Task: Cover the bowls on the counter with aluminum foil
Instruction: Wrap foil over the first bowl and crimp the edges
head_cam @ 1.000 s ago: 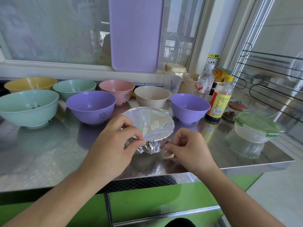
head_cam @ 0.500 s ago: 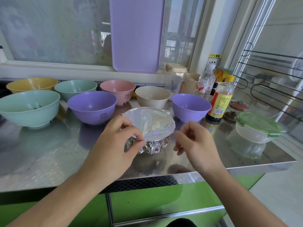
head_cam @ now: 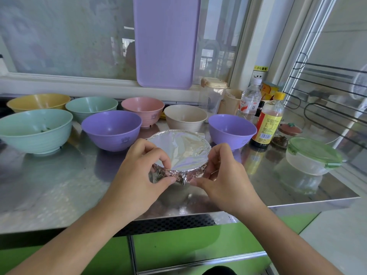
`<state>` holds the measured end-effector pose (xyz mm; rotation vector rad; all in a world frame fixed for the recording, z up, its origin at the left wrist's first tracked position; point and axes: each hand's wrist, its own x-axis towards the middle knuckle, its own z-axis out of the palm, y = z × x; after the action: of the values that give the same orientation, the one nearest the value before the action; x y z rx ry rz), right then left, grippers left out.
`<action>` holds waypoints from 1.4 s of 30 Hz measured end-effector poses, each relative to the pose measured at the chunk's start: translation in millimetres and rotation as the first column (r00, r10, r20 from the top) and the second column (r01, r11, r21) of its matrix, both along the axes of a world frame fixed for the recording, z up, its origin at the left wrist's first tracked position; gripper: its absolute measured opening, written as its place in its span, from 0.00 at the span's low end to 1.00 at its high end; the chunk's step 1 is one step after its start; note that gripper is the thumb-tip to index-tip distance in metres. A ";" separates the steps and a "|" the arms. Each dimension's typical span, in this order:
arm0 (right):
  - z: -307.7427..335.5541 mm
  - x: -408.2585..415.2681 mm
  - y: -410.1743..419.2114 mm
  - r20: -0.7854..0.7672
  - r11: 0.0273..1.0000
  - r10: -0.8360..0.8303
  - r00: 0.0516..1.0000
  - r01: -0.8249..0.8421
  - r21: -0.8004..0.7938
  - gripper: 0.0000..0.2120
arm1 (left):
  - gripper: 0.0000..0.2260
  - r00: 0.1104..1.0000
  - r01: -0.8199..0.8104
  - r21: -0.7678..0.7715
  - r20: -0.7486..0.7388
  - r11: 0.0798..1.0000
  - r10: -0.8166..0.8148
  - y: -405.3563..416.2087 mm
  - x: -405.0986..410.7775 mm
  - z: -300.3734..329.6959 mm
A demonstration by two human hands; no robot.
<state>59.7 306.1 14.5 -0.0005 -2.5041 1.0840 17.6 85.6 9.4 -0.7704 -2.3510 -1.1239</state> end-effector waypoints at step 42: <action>-9.3 -13.9 10.8 -0.030 0.971 0.240 0.970 -0.239 0.015 0.35 | 0.48 0.934 -0.047 -0.226 0.335 0.973 0.123 14.3 -3.1 -25.6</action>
<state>45.8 316.9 5.2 0.3277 -2.5293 1.1523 14.6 99.9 -16.2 -0.5664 -2.8101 -1.0502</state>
